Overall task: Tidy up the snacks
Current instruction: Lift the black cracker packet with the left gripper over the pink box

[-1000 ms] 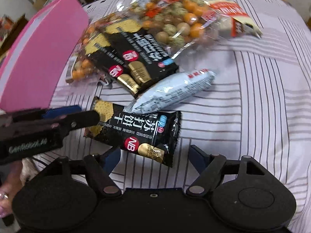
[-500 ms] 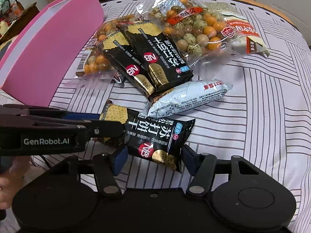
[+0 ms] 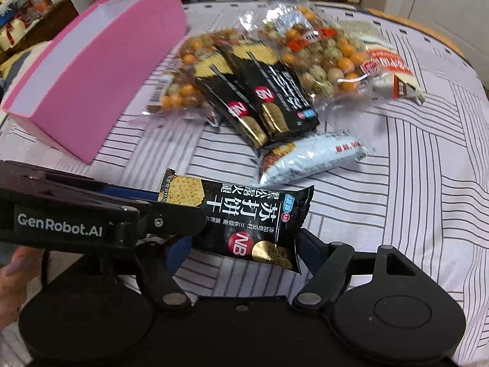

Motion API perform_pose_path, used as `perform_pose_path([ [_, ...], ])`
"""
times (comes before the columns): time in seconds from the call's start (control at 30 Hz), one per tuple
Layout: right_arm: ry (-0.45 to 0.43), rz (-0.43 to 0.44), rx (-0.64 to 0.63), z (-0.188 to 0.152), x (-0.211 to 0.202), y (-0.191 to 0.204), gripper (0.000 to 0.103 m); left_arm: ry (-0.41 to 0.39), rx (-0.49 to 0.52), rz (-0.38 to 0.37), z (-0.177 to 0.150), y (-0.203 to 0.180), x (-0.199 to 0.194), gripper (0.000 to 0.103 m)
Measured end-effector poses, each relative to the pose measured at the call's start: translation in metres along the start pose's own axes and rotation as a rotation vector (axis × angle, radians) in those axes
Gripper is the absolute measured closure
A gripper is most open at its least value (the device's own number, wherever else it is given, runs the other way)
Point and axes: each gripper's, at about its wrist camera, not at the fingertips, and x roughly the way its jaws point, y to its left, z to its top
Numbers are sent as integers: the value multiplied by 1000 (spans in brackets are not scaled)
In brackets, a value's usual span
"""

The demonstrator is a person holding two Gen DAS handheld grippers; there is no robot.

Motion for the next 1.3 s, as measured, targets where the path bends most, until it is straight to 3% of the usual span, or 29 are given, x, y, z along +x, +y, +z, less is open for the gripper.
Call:
perform_pose_path([
  [0.67, -95, 197, 4, -30, -73, 63, 21, -91, 8, 78, -52, -1, -114, 52],
  [0.97, -132, 172, -118, -23, -108, 95, 21, -141, 8, 104, -68, -7, -162, 52],
  [1.3, -195, 171, -243, 11, -135, 133, 19, -218, -6, 128, -55, -2, -208, 49],
])
